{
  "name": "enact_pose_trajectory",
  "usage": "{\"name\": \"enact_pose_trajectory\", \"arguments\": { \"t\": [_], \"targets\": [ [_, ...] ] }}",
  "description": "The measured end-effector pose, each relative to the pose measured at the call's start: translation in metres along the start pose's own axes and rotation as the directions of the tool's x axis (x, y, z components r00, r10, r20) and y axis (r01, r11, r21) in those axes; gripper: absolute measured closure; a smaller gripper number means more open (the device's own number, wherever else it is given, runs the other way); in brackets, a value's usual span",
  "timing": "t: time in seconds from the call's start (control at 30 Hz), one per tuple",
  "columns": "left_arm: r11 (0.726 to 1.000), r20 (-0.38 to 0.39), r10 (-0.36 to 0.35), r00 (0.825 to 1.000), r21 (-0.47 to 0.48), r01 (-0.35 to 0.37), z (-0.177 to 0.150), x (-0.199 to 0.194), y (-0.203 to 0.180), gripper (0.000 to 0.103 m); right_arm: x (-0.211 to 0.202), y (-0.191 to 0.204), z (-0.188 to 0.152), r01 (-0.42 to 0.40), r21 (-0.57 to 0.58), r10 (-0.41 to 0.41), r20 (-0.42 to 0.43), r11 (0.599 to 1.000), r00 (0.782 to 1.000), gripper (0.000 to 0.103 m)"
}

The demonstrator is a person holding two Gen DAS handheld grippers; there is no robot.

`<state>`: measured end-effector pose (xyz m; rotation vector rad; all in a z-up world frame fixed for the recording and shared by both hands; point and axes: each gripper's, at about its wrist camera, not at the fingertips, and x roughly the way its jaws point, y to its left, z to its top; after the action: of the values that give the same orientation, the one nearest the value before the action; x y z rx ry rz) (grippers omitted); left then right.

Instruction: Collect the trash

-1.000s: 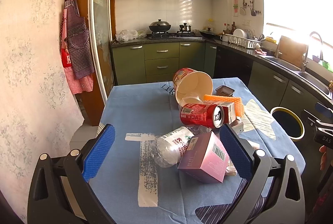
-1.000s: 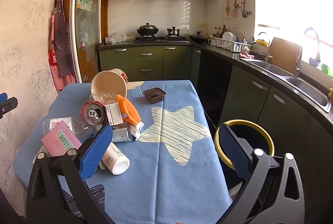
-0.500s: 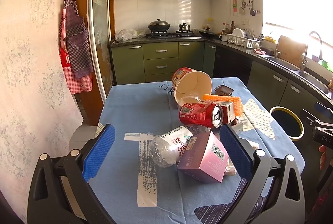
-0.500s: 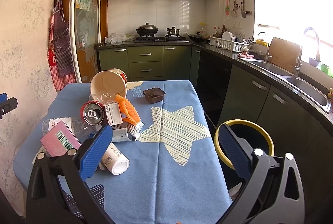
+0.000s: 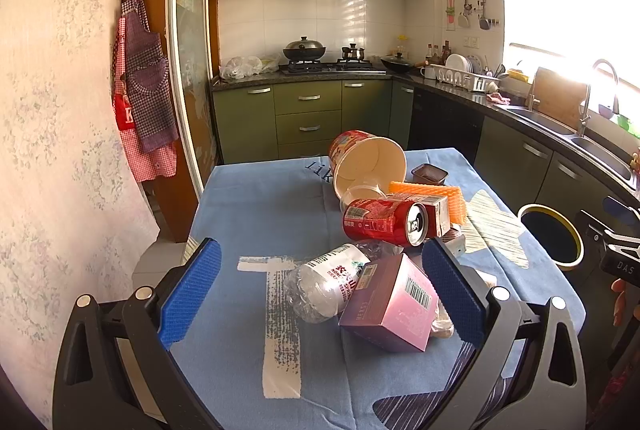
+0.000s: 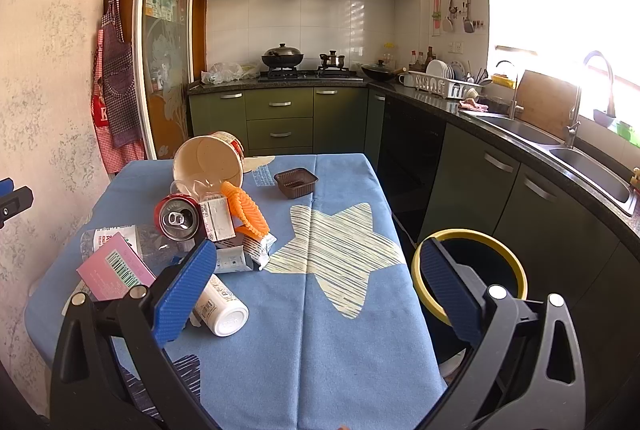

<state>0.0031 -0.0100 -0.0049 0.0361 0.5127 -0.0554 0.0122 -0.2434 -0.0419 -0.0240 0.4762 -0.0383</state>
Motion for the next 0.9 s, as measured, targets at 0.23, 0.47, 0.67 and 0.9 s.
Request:
{"name": "enact_pose_trajectory", "arguments": {
  "t": [0.23, 0.47, 0.67, 0.9],
  "targets": [
    [1.000, -0.002, -0.003, 1.000, 0.007, 0.003, 0.001, 0.001, -0.003, 0.004, 0.001, 0.000, 0.000, 0.000, -0.001, 0.000, -0.001, 1.000, 1.000, 0.006],
    [1.000, -0.013, -0.007, 1.000, 0.008, 0.007, 0.003, 0.006, -0.003, 0.004, 0.005, -0.001, -0.003, 0.000, 0.000, 0.000, -0.007, 1.000, 1.000, 0.006],
    [1.000, -0.034, -0.012, 0.999, 0.018, 0.012, 0.008, 0.024, 0.000, 0.004, 0.014, -0.001, 0.002, -0.007, -0.024, 0.006, -0.011, 1.000, 1.000, 0.006],
    [1.000, -0.031, 0.028, 0.999, 0.015, -0.028, 0.037, 0.069, 0.019, 0.004, 0.039, -0.003, 0.044, -0.088, -0.084, 0.088, -0.003, 0.993, 0.996, 0.006]
  ]
}}
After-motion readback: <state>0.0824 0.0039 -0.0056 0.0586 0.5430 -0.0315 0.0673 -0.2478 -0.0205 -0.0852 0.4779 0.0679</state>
